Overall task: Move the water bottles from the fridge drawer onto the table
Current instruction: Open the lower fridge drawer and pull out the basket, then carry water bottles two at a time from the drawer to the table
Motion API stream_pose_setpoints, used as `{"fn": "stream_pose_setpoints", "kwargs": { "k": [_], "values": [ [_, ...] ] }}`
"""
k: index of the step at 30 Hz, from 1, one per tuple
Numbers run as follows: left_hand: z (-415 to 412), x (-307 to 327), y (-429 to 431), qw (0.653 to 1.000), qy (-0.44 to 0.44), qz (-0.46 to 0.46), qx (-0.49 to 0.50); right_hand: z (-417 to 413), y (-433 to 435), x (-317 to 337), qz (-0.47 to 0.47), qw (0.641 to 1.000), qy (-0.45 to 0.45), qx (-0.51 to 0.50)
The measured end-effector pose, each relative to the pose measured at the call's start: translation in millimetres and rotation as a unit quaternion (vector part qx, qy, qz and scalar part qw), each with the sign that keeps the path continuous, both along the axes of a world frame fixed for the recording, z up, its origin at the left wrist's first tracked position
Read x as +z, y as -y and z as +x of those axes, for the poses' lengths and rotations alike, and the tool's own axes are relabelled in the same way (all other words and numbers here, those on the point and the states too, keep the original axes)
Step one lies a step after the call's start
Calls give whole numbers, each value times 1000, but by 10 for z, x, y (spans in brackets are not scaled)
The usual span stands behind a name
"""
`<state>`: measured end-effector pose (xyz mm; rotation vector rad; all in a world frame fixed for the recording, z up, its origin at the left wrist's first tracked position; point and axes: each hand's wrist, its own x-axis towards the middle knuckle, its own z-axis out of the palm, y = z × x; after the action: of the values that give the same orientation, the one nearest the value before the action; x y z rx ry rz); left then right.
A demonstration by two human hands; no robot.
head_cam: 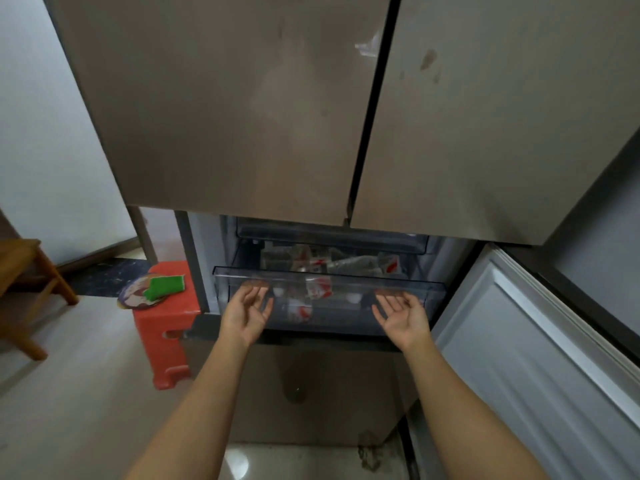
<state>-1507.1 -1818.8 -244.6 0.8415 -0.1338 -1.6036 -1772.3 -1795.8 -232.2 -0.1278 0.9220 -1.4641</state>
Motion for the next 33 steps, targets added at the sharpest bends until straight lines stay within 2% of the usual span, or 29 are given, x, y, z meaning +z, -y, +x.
{"fn": "stream_pose_setpoints", "kwargs": {
  "k": [8, 15, 33],
  "values": [
    [40, -145, -679, 998, 61, -10, 10, 16, -729, -135, -5, 1000, -13, 20],
    [45, -144, -1322, 997, 71, -12, 35, 60, -1363, -125, -3, 999, 9, 38],
    [167, 2, -1819, 998, 62, 17, -26, 206, -1921, 27, 33, 999, 8, -6]
  ]
}}
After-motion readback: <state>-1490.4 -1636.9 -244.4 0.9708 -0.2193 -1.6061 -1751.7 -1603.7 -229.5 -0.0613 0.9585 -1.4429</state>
